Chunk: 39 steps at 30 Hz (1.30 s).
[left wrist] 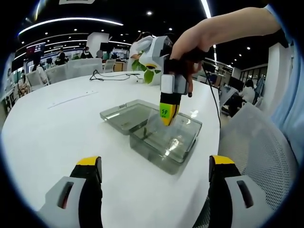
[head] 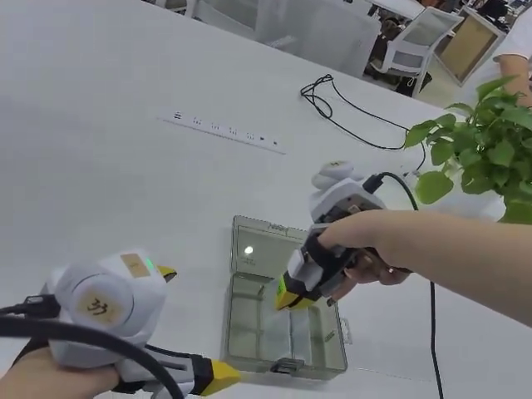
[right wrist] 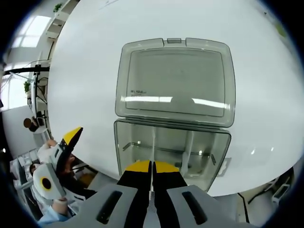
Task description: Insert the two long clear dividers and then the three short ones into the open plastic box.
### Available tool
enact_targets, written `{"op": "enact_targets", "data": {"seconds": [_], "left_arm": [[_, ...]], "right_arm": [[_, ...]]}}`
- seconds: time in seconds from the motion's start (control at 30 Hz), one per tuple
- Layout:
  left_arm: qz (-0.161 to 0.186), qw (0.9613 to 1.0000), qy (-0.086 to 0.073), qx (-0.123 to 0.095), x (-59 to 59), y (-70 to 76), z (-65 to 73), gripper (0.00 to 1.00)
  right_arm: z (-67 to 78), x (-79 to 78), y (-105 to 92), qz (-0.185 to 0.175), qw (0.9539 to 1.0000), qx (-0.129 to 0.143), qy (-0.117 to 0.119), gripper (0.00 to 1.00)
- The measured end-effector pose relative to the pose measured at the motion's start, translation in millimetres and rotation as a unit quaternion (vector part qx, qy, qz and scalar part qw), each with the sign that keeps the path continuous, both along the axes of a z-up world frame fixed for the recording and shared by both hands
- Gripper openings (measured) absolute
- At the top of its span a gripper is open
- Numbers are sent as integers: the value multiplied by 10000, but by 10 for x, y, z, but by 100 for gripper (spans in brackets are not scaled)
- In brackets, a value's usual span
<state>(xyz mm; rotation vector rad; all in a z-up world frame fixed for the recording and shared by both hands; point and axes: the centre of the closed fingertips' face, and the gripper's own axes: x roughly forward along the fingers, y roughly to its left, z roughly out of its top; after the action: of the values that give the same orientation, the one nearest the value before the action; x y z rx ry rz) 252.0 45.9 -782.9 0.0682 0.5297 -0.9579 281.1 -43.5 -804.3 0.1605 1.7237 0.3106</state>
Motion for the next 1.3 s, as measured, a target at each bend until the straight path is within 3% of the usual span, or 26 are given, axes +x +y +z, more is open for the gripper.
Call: {"op": "enact_targets", "data": {"seconds": [0.53,0.9,1.3], "left_arm": [[-13,10000,9,-3,-5,-12,-6,95],[-35,10000,32,27,-19,-3,-16,95],[-90,9999,7,76,3,-21,9,95]], "right_arm": [[-34,19,55,203,9994,-293,-40,2],[-238,19,98,606,9957,-638,-291,2],[-219,34,109,743,9956,-425,-368,4]]}}
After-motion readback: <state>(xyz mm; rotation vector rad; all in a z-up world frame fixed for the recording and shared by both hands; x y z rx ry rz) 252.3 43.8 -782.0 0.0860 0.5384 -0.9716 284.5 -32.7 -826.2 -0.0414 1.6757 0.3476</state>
